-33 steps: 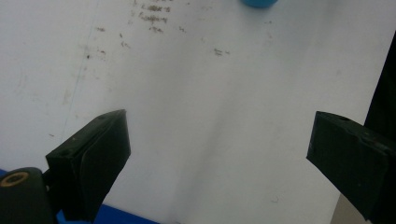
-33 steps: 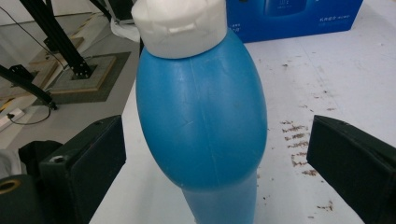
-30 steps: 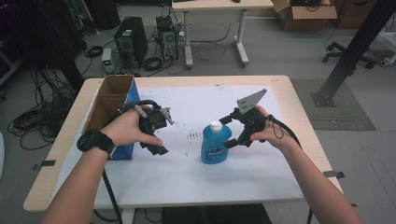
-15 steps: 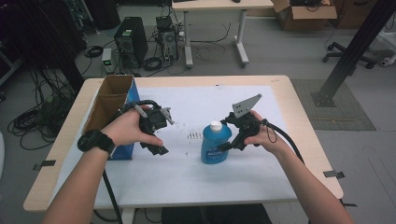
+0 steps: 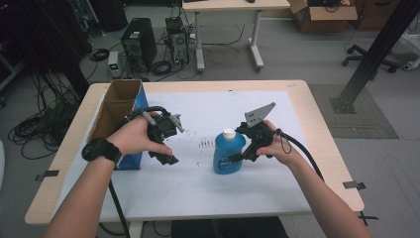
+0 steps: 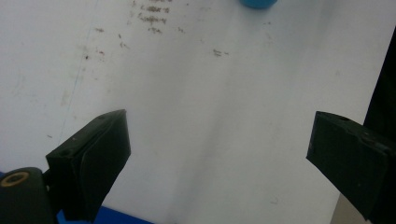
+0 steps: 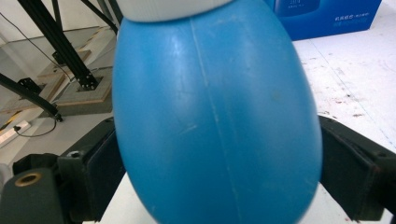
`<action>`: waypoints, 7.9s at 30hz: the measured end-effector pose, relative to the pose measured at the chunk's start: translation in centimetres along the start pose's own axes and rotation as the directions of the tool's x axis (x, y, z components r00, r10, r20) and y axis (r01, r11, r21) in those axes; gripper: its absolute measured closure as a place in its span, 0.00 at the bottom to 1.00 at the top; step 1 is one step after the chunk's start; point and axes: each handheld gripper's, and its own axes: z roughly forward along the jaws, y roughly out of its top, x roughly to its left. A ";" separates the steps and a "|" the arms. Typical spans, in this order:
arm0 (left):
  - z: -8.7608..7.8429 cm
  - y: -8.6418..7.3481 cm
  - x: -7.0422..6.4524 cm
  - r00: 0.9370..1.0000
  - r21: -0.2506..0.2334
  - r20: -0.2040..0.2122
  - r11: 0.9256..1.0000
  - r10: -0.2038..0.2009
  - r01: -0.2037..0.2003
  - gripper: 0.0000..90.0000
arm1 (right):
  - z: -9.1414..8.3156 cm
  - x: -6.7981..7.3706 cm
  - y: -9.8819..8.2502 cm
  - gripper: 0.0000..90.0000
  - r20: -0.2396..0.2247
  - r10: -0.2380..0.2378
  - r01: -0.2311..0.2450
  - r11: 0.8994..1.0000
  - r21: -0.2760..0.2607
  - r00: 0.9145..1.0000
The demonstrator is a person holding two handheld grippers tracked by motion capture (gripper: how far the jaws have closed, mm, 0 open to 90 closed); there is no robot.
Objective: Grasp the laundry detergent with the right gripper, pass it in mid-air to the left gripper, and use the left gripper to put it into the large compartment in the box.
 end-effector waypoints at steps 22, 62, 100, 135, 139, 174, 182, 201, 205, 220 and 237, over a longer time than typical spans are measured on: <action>0.0 0.1 0.0 1.000 0.001 -0.003 1.000 0.001 -0.001 0.08 | 0.1 -0.2 -0.4 0.18 -0.002 0.002 -0.002 1.000 -0.002 1.000; -0.8 0.1 0.1 1.000 -0.012 -0.007 1.000 0.009 -0.009 0.08 | 0.0 0.1 -0.3 0.45 0.018 -0.048 0.049 0.999 -0.003 0.999; -10.3 3.5 -1.2 0.995 -0.146 -0.064 0.986 0.077 -0.085 0.07 | 1.0 0.7 8.4 0.46 0.014 -0.114 0.113 0.992 0.049 0.993; -9.5 7.0 -2.3 0.980 -0.053 -0.066 0.980 0.187 -0.191 0.08 | 5.8 1.6 11.5 0.47 -0.056 -0.142 0.146 0.985 0.089 0.988; -9.2 7.1 -2.3 0.981 -0.050 -0.059 0.981 0.184 -0.187 0.09 | 5.8 1.5 11.4 0.47 -0.054 -0.141 0.145 0.985 0.091 0.989; -8.1 7.9 -2.7 0.977 0.000 -0.062 0.979 0.202 -0.203 0.30 | 5.7 1.6 11.2 0.47 -0.050 -0.143 0.147 0.985 0.093 0.988; -8.1 8.1 -2.7 0.976 0.017 -0.061 0.978 0.210 -0.210 0.35 | 5.7 1.6 11.2 0.47 -0.048 -0.144 0.148 0.984 0.097 0.988; -8.1 8.5 -2.7 0.980 0.032 -0.049 0.981 0.191 -0.190 0.43 | 5.5 1.5 11.1 0.47 -0.040 -0.127 0.131 0.986 0.106 0.991; -8.4 8.7 -2.5 0.987 0.029 -0.030 0.987 0.160 -0.159 0.43 | 5.4 1.4 11.2 0.46 -0.054 -0.116 0.121 0.987 0.102 0.992; -14.7 6.6 1.4 0.935 0.022 -0.161 0.946 -0.316 0.323 0.43 | 1.7 0.4 9.1 0.10 0.075 -0.049 0.026 0.957 0.289 0.996; -23.8 -0.2 6.5 0.464 -0.163 -0.339 0.536 -0.819 0.828 0.43 | -7.8 -0.1 3.6 0.09 0.227 -0.062 -0.115 0.716 0.689 0.972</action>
